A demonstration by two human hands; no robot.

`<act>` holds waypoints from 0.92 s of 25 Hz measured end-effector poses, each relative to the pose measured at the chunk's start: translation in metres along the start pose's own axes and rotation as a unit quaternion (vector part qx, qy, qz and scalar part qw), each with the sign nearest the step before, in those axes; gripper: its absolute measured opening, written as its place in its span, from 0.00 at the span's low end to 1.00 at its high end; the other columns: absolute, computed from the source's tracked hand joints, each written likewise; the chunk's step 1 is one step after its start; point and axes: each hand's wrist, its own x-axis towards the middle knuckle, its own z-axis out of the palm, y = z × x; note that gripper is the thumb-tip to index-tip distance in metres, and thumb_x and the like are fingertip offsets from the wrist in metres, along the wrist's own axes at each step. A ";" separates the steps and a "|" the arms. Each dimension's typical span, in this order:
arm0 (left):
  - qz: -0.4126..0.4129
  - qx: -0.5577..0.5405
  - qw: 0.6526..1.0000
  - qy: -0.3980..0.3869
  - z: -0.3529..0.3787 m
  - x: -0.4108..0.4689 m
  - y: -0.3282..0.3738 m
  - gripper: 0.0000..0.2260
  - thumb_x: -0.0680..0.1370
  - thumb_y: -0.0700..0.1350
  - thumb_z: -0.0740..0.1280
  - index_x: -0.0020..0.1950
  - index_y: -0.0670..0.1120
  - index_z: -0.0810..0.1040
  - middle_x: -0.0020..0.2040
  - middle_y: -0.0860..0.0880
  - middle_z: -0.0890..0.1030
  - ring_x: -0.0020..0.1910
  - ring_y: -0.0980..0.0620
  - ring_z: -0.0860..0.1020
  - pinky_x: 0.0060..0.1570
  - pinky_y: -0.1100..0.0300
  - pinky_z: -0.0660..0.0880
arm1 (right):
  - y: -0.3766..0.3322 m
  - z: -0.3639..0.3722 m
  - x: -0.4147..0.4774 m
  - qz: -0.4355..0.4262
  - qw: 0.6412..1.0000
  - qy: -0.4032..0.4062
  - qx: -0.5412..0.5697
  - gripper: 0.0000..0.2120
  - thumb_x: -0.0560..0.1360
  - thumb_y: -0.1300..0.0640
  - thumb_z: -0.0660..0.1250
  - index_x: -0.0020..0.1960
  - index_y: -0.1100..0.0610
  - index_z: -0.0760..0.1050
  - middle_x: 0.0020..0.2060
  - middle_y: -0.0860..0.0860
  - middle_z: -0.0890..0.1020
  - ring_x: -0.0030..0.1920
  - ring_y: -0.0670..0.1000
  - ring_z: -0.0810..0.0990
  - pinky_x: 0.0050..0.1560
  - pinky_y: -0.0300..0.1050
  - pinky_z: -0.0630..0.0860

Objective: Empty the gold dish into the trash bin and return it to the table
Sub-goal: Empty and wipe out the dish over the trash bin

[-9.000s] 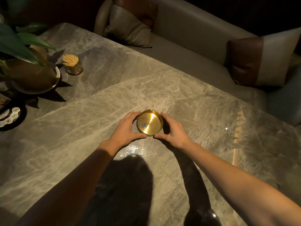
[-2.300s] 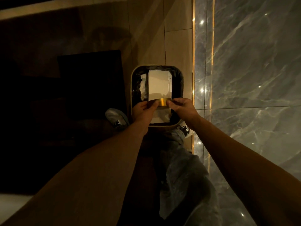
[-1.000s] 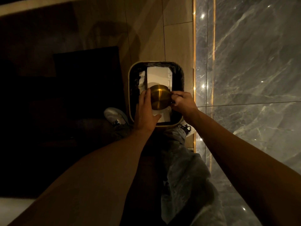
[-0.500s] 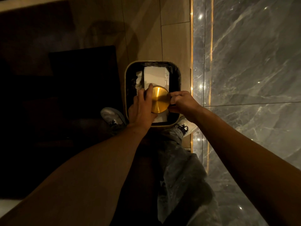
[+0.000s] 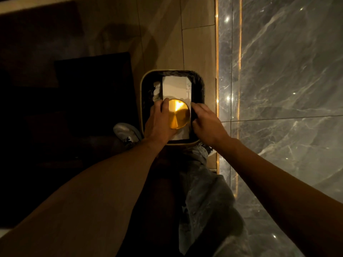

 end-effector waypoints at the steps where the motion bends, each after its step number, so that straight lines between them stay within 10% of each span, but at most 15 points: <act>1: 0.000 -0.019 1.000 0.002 0.000 0.001 -0.002 0.47 0.65 0.51 0.78 0.77 0.45 0.56 0.75 0.44 0.60 0.72 0.42 0.62 0.60 0.46 0.73 | 0.000 0.001 -0.003 -0.059 0.996 -0.002 -0.073 0.28 0.75 0.65 0.60 0.75 0.61 0.60 0.71 0.62 0.68 0.71 0.60 0.68 0.70 0.53 0.68; 6: 0.000 -0.070 0.997 -0.014 -0.007 0.007 -0.001 0.49 0.64 0.50 0.80 0.77 0.44 0.56 0.75 0.45 0.61 0.73 0.44 0.64 0.66 0.47 0.70 | 0.003 0.005 0.002 -0.219 0.938 -0.035 -0.267 0.35 0.72 0.64 0.53 0.78 0.63 0.49 0.77 0.62 0.55 0.77 0.59 0.51 0.76 0.53 0.49; 16: 0.012 -0.087 0.996 -0.024 -0.010 0.008 -0.003 0.49 0.61 0.50 0.82 0.75 0.43 0.61 0.73 0.44 0.65 0.70 0.44 0.68 0.65 0.54 0.68 | 0.018 0.004 0.006 -0.268 0.891 -0.068 -0.360 0.29 0.80 0.56 0.56 0.77 0.63 0.52 0.76 0.63 0.57 0.76 0.61 0.56 0.75 0.55 0.55; 23: 0.021 -0.078 0.996 -0.040 -0.009 0.005 -0.003 0.49 0.61 0.53 0.81 0.75 0.43 0.61 0.74 0.45 0.64 0.71 0.44 0.68 0.66 0.52 0.68 | 0.017 -0.002 0.004 -0.271 0.896 -0.072 -0.346 0.33 0.82 0.41 0.39 0.77 0.64 0.55 0.76 0.62 0.60 0.76 0.60 0.58 0.75 0.54 0.53</act>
